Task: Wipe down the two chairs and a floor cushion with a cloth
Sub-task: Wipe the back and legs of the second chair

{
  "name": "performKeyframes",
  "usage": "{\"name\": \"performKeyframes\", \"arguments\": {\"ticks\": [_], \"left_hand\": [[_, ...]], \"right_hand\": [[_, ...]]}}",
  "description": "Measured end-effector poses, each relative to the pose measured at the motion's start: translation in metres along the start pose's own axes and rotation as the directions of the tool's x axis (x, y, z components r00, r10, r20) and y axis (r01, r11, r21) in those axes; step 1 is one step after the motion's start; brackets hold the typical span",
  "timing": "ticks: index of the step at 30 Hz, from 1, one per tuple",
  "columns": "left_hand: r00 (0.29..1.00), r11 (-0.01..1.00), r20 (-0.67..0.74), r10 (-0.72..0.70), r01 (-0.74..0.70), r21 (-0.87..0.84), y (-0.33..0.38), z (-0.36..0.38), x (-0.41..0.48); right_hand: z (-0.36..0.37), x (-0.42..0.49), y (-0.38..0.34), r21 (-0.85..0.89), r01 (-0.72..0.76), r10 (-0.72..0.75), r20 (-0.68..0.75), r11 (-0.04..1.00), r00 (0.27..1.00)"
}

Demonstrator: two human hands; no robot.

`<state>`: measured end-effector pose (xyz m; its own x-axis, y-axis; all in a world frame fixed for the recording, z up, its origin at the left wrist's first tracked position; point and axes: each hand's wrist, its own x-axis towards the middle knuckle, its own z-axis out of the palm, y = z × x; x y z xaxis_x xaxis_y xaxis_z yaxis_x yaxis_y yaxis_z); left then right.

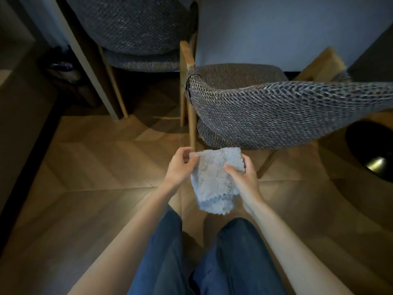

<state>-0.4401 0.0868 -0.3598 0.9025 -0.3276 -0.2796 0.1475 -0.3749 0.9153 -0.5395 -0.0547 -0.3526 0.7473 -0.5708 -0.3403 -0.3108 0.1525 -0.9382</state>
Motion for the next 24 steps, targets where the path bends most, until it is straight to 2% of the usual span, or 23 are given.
{"name": "performKeyframes", "arguments": {"ticks": [4,9,11,14,17,24], "left_hand": [[1.000,1.000,-0.007,-0.006,0.006,0.012,-0.016,0.001,0.062],[0.996,0.997,-0.059,0.073,-0.072,0.006,-0.041,0.014,0.139],[0.993,0.994,-0.034,0.109,-0.109,0.011,-0.053,0.024,0.164],[0.991,0.991,0.032,0.131,-0.130,-0.011,-0.072,0.040,0.191],[0.989,0.989,-0.006,0.149,-0.149,-0.022,-0.084,0.051,0.208],[0.965,0.968,-0.115,0.236,-0.224,0.114,-0.089,0.065,0.219]], "right_hand": [[0.015,0.050,0.025,0.044,-0.053,0.058,-0.136,0.998,0.989],[0.023,0.100,0.075,0.069,0.017,0.006,-0.330,0.997,0.944],[0.023,0.114,0.095,0.062,0.098,-0.069,-0.366,0.993,0.928],[0.025,0.137,0.113,0.045,0.244,-0.211,-0.374,0.969,0.903],[0.027,0.159,0.121,0.048,0.336,-0.295,-0.372,0.941,0.880],[0.017,0.179,0.130,0.018,0.381,-0.358,-0.305,0.924,0.883]]}}
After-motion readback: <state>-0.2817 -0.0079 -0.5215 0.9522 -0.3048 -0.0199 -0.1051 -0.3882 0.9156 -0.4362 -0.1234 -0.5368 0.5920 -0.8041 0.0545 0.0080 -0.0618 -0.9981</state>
